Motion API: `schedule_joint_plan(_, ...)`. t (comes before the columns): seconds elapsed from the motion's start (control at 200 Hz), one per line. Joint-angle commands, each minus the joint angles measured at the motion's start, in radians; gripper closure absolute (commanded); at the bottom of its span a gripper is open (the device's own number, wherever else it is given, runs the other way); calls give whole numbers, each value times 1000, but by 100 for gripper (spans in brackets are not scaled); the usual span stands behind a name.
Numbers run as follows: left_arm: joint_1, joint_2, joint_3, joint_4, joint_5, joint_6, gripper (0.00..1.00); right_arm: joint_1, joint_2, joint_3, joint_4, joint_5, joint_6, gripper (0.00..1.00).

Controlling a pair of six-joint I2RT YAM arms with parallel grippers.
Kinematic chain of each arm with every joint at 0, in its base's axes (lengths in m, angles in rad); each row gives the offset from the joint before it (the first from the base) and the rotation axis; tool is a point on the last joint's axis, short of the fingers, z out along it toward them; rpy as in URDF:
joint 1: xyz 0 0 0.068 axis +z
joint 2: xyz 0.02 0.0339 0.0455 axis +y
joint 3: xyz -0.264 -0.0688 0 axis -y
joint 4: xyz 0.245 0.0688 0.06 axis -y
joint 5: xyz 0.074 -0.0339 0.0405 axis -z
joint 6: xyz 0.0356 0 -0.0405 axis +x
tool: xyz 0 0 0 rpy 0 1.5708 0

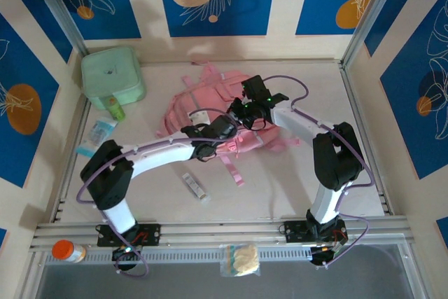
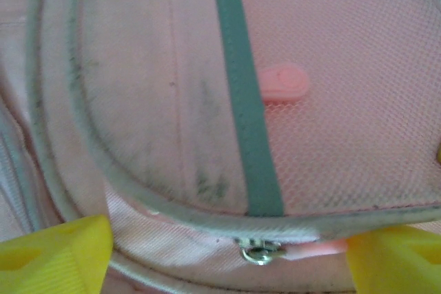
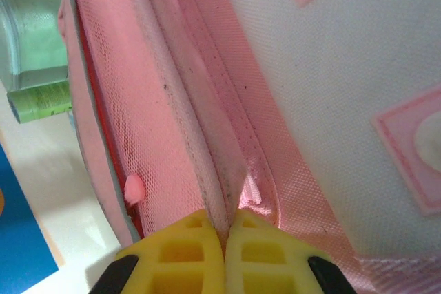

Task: Pack the student bag
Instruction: Unzip the student bag at the top-center of the table.

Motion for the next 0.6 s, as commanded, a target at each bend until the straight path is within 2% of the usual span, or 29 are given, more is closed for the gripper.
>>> schedule_joint_plan(0.0, 39, -104, -64, -99, -76, 11, 21, -6, -53, 38, 17, -44, -5, 100)
schedule_joint_plan(0.105, 40, -181, -125, -3, 0, 131, 26, -7, -48, 45, 16, -45, -10, 100)
schedule_joint_plan(0.175, 46, -212, -152, 95, 104, 240, 27, -8, -46, 43, 18, -45, -10, 100)
schedule_joint_plan(0.28, 58, -204, -130, 138, 231, 311, 28, -9, -41, 44, 19, -45, -9, 100)
schedule_joint_plan(0.39, 58, -139, -52, 115, 313, 330, 34, -8, -35, 44, 24, -46, -5, 100)
schedule_joint_plan(0.505, 56, -84, -7, 70, 286, 269, 38, -5, -32, 47, 20, -47, -7, 100)
schedule_joint_plan(0.595, 56, -77, -28, 142, 304, 249, 42, -6, -32, 47, 17, -43, -10, 100)
